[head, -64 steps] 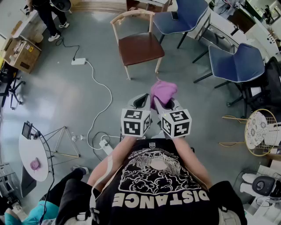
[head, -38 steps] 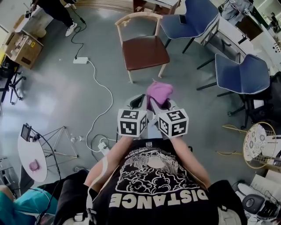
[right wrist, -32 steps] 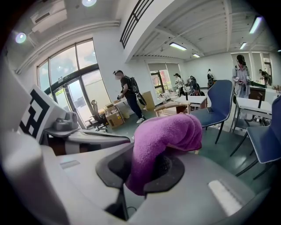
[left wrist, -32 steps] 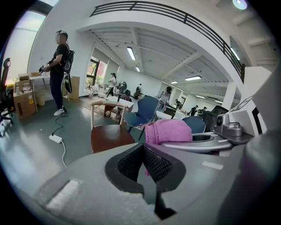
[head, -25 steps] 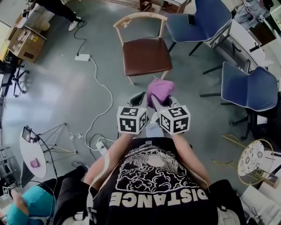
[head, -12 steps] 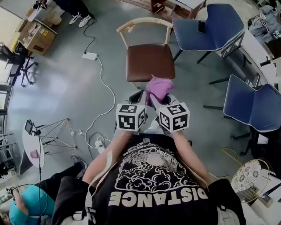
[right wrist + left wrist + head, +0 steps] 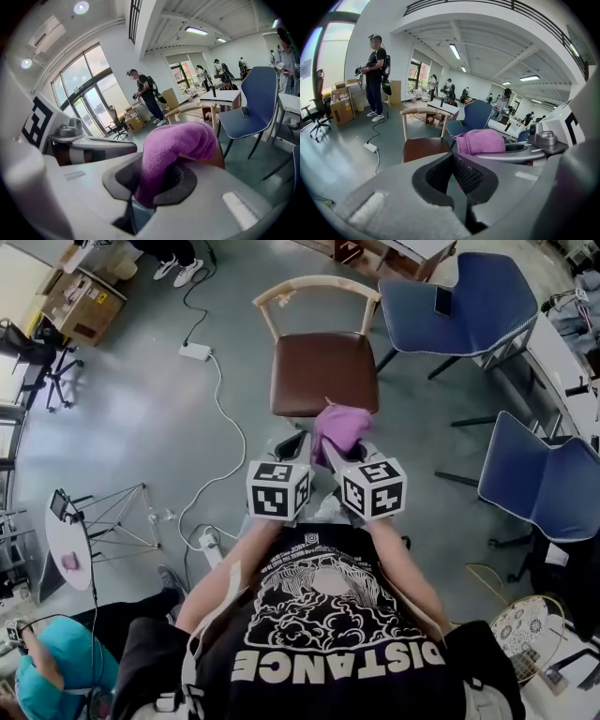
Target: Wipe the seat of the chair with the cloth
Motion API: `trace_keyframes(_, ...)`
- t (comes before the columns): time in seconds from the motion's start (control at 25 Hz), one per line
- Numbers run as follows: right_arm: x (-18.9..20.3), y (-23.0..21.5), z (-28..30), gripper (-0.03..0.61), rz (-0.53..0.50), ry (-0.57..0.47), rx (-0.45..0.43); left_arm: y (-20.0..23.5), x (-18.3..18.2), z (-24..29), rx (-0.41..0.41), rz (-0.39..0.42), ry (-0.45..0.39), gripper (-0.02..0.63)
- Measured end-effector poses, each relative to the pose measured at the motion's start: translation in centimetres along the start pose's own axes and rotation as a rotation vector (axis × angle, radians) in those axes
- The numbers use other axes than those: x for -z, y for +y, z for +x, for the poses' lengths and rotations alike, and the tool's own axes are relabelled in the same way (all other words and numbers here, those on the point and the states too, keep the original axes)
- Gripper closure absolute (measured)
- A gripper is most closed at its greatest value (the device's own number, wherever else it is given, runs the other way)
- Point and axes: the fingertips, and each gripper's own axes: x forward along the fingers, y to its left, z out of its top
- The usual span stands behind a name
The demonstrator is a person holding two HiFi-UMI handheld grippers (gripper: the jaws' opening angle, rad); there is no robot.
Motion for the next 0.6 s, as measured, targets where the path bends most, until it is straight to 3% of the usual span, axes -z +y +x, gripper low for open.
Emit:
trace_keyframes(0.36,-1.7,-0.9,5.6,0.517,-0.017,0.074,-0.022,4.8,-1.8,3.4,-0.001,-0.073,0.007,0.617)
trace_keyframes(0.6,-3.6,-1.6,11.4,0.518,0.000,0.138,-0.014,10.2,-3.6,6.3,0.009,-0.121,0.037,0.617)
